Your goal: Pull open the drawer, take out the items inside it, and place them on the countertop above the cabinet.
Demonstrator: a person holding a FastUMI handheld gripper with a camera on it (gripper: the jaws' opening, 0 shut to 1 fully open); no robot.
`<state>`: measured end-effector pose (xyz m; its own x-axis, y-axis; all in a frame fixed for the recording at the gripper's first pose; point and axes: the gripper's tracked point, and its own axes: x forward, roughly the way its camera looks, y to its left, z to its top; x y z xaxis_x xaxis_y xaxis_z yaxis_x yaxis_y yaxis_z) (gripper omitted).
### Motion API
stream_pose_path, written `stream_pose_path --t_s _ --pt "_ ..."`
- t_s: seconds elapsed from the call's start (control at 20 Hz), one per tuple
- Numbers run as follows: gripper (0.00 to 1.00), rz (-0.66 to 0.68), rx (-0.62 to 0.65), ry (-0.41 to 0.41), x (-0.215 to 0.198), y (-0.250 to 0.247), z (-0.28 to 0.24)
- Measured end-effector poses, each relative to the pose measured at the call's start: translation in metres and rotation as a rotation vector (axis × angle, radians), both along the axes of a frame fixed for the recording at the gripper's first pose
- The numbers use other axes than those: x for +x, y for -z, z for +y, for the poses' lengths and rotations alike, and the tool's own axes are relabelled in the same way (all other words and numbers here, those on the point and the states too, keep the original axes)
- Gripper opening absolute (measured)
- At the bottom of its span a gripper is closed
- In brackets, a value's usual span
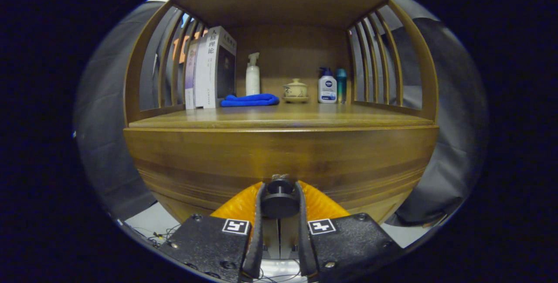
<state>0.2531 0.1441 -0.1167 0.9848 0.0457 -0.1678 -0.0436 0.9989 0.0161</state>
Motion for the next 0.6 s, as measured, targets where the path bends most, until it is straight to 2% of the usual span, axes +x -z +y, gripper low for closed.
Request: stream_pose_path --t_s 0.6 --pt "0.35 0.012 -0.001 -0.019 -0.048 0.006 -0.001"
